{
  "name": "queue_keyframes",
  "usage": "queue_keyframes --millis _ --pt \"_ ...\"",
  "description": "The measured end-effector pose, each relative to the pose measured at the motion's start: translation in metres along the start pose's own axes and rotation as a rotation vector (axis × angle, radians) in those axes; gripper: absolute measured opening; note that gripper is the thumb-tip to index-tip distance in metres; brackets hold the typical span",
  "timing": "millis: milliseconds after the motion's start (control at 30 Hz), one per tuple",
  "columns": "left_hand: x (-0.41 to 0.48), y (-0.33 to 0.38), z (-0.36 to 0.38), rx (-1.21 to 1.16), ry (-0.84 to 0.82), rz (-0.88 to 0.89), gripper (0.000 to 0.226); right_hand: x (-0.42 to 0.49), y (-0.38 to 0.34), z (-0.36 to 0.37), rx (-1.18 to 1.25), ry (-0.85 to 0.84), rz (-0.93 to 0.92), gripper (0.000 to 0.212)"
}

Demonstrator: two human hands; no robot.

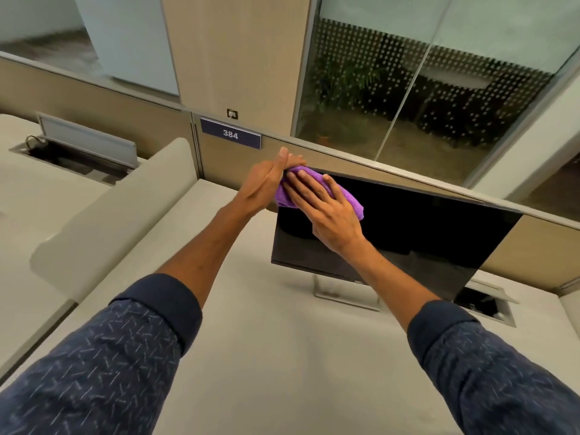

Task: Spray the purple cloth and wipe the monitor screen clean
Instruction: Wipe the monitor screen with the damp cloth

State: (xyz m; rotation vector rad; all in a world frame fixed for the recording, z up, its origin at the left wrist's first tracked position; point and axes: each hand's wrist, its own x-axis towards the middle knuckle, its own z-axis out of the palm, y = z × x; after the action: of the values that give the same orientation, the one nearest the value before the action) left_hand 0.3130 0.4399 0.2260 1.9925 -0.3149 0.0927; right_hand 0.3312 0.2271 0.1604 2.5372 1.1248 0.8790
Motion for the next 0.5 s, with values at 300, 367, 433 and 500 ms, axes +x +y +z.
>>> queue_keyframes --millis 300,367,433,500 --pt "0.001 -0.01 0.008 -0.008 0.09 -0.032 0.059 -0.075 -0.06 0.064 -0.07 -0.264 -0.428 0.089" --pt "-0.003 -0.012 0.01 -0.008 0.12 -0.013 0.053 -0.086 -0.071 0.07 -0.121 -0.33 -0.505 0.093" --pt "-0.005 -0.017 0.013 -0.005 0.125 -0.015 0.053 -0.084 -0.068 0.07 -0.125 -0.325 -0.534 0.095" --pt "-0.003 -0.019 0.015 -0.01 0.106 -0.015 0.056 -0.074 -0.052 0.062 -0.111 -0.269 -0.513 0.094"
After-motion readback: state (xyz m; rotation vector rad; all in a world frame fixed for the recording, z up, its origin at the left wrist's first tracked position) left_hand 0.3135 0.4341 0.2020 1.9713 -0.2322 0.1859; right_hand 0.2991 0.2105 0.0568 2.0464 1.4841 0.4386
